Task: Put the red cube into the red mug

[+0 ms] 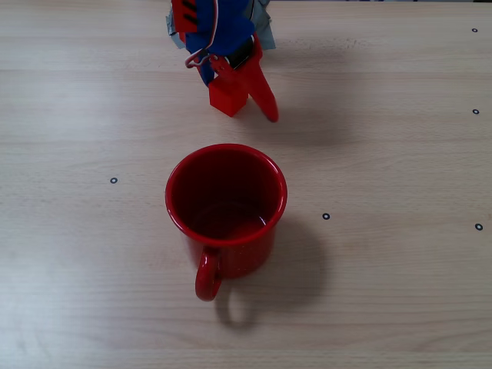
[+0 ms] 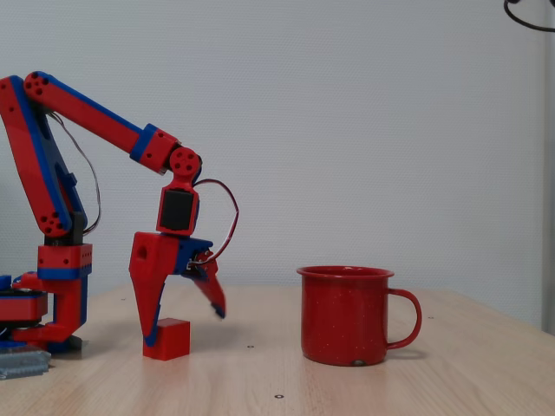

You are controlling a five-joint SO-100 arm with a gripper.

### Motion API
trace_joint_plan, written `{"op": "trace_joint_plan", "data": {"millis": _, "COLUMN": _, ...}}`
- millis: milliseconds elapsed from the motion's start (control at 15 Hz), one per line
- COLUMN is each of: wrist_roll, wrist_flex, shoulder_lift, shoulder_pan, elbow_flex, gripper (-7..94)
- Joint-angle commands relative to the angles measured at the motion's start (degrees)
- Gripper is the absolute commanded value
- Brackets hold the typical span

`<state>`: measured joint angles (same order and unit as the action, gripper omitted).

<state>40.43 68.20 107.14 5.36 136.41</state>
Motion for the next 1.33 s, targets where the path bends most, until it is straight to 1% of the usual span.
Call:
{"op": "trace_joint_plan", "data": {"millis": 0, "wrist_roll": -0.2, "wrist_flex": -0.2, "shoulder_lift": 1.0, "shoulder_pan": 0.5, "elbow_flex": -0.6, "gripper": 25}}
{"op": "trace_joint_plan", "data": {"millis": 67, "wrist_roll": -0.7, "wrist_flex": -0.5, "shoulder_lift": 1.0, "shoulder_pan": 0.5, "elbow_flex": -0.6, "gripper": 4}}
{"op": "trace_joint_plan", "data": {"millis": 200, "wrist_roll": -0.1, "wrist_flex": -0.4, "shoulder_lift": 1.0, "shoulder_pan": 0.5, "elbow_flex": -0.4, "gripper": 0}}
{"op": "trace_joint_plan", "data": {"millis": 600, "wrist_roll": -1.0, "wrist_flex": -0.8, "shoulder_lift": 1.1, "shoulder_pan": 0.4, "elbow_flex": 0.2, "gripper": 0}}
{"op": "trace_joint_plan", "data": {"millis": 733, "wrist_roll": -2.6, "wrist_flex": 1.1, "shoulder_lift": 1.8, "shoulder_pan": -0.4, "elbow_flex": -2.2, "gripper": 0}}
{"op": "trace_joint_plan", "data": {"millis": 1133, "wrist_roll": -9.4, "wrist_flex": 21.1, "shoulder_lift": 2.0, "shoulder_pan": -1.9, "elbow_flex": -25.5, "gripper": 0}}
{"op": "trace_joint_plan", "data": {"millis": 1267, "wrist_roll": -11.5, "wrist_flex": 25.5, "shoulder_lift": 1.8, "shoulder_pan": -1.4, "elbow_flex": -31.6, "gripper": 0}}
